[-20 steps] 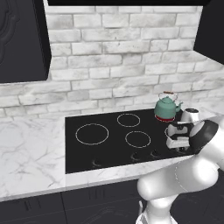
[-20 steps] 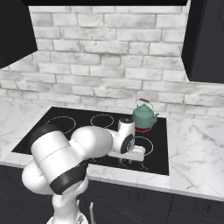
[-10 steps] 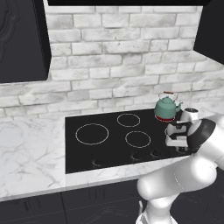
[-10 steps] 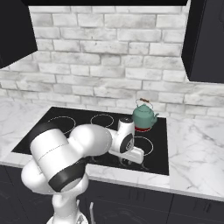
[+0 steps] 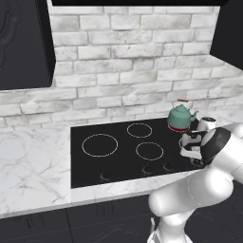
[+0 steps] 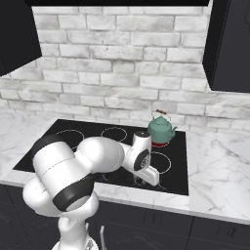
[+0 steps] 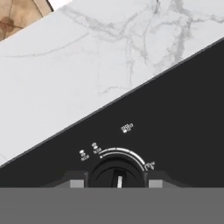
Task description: Lower the heat of the kettle.
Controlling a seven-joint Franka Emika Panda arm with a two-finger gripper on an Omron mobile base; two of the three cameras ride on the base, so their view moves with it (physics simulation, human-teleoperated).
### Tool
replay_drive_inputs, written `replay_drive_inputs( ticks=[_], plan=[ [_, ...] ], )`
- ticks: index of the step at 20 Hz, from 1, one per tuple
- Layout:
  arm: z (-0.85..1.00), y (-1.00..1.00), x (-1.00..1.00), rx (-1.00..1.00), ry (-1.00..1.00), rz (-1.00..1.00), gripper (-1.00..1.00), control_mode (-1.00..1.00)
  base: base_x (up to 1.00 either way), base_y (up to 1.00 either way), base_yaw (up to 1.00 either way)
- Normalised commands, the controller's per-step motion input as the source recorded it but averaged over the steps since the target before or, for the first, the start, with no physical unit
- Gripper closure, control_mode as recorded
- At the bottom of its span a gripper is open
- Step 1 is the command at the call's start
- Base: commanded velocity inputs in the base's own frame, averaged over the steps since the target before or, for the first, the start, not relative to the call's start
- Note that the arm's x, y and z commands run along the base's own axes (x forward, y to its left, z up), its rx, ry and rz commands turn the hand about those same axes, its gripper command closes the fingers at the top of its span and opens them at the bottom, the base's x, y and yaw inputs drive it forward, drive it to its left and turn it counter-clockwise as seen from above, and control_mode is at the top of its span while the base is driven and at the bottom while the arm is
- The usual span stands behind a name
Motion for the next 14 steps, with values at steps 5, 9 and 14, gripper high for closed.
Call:
replay_drive_inputs(
  ticks=[5, 9, 14],
  plan=[
    [0.00, 0.01, -0.19, 0.00, 0.00, -0.28, 1.00, -1.00, 0.00, 0.00, 0.00],
    [0.00, 0.03, -0.18, 0.00, 0.00, -0.29, 1.00, -1.00, 0.00, 0.00, 0.00],
    [0.00, 0.02, -0.18, 0.00, 0.00, -0.30, 1.00, -1.00, 0.00, 0.00, 0.00]
  ],
)
